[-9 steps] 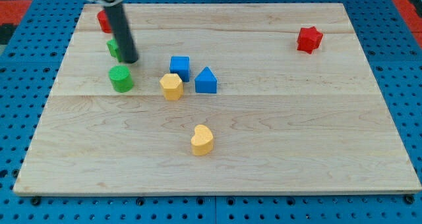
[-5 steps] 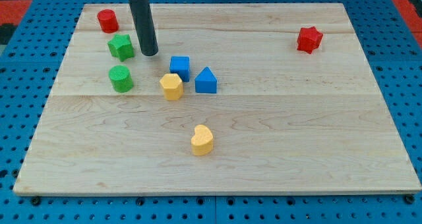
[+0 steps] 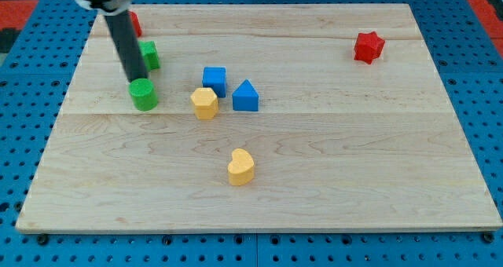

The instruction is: Move the green blocks close to the blue cube and yellow hexagon

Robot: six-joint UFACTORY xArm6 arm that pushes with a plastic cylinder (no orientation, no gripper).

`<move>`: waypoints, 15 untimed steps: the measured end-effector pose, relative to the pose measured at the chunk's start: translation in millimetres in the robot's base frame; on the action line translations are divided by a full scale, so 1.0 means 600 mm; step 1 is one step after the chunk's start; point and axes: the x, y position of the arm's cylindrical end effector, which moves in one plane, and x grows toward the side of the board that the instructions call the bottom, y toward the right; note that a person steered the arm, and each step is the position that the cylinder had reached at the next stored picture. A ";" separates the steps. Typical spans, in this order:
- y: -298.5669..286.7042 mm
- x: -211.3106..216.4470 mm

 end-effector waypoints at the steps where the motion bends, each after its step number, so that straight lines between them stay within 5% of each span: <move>1: -0.030 0.005; 4: -0.082 0.116; 7: 0.081 0.077; 10: -0.157 0.051; 14: -0.173 0.015; 15: -0.135 -0.074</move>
